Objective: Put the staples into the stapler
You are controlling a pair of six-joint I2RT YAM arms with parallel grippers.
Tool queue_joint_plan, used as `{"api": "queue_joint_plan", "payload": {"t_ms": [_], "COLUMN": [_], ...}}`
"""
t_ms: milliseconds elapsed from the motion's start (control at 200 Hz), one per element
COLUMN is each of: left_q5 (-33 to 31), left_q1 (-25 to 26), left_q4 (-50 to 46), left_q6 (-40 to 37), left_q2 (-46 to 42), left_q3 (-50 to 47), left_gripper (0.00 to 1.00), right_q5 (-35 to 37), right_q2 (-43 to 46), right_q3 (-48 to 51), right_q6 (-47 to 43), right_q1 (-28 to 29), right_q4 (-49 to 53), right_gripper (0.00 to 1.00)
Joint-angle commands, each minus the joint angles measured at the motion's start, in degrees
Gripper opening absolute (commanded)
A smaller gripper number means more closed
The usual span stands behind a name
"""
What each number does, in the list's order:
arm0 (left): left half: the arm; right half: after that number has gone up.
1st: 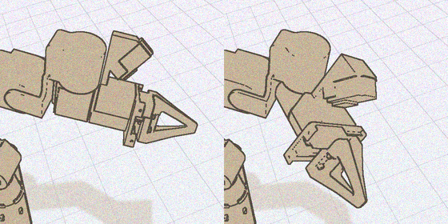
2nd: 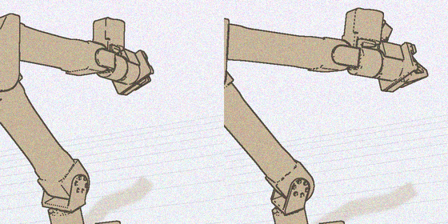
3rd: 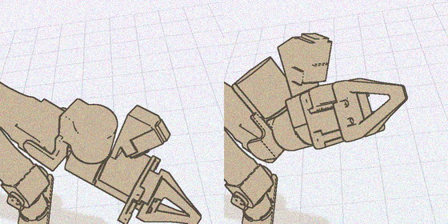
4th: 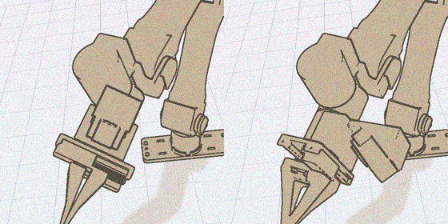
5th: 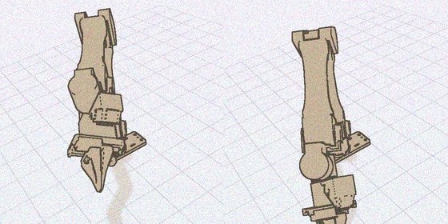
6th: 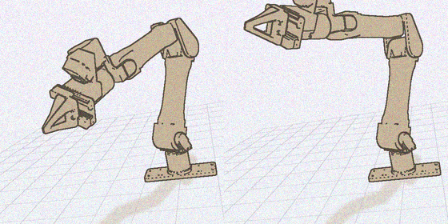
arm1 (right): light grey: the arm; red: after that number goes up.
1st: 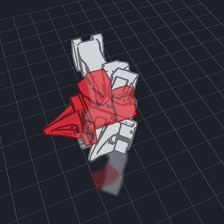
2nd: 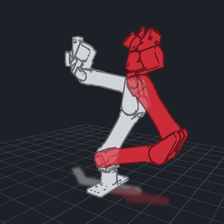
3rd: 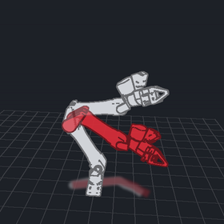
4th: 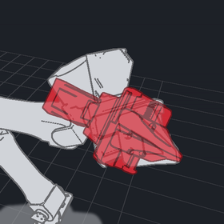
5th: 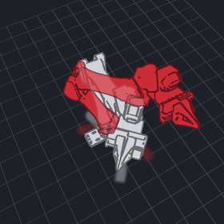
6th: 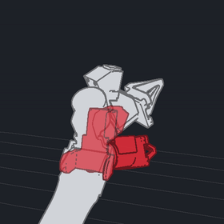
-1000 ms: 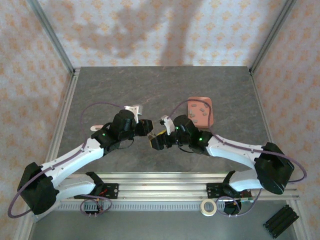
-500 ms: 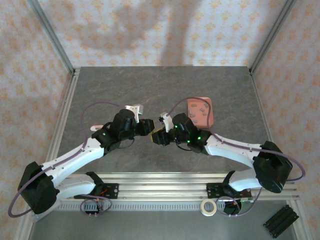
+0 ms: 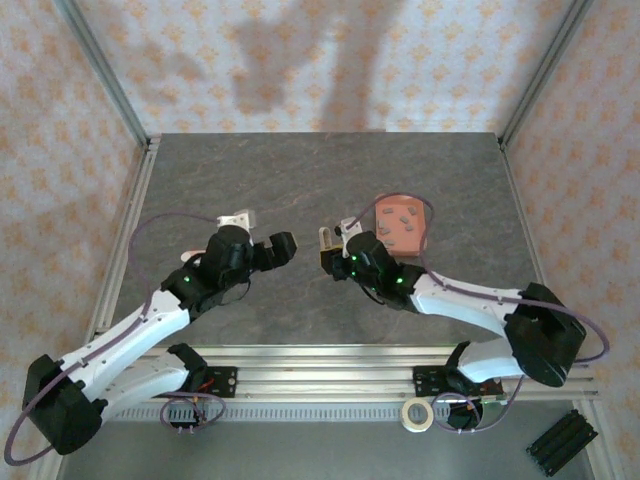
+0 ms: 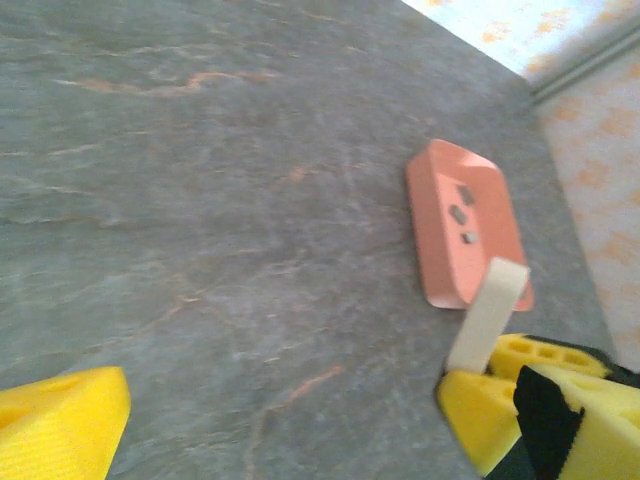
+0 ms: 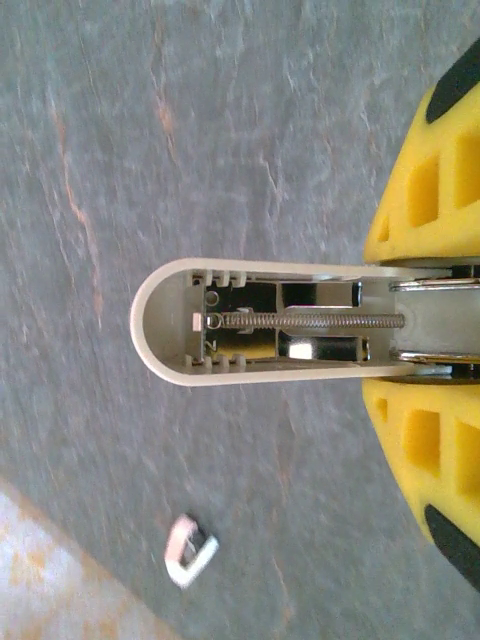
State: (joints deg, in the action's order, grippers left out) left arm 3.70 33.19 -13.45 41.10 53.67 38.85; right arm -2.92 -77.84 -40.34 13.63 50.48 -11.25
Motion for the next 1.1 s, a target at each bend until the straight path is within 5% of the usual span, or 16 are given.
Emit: {"api": "queue_joint_plan", "payload": {"t_ms": [0, 636, 871, 1096], "left_q5": [-5.2, -7.1, -8.3, -7.5], "left_q1": [-1.0, -3.7, -3.7, -3.7], "left_q4": [-5.9, -6.2, -6.2, -6.8], "left_q6": [0.7, 2.6, 2.6, 2.9], "left_q2": [-1.8, -2.5, -2.5, -2.2], "left_q3": [-1.2, -4.0, -4.0, -4.3], "left_gripper": [1.0, 1.0, 1.0, 1.0], "right_q5": [7.1, 12.5, 23.9, 26.3], "right_q2": [-4.7, -27.9, -30.5, -30.3], "right_q3": [-0.2, -7.6, -11.4, -11.1], "right_q6": [-0.4, 0.4, 4.8, 8.6], "right_q1": [0.3, 0.3, 0.3, 0.3], "right_q4": [-5.7, -18.0, -9.8, -5.7], "right_gripper": [0.27, 0.28, 0.32, 0.36]}}
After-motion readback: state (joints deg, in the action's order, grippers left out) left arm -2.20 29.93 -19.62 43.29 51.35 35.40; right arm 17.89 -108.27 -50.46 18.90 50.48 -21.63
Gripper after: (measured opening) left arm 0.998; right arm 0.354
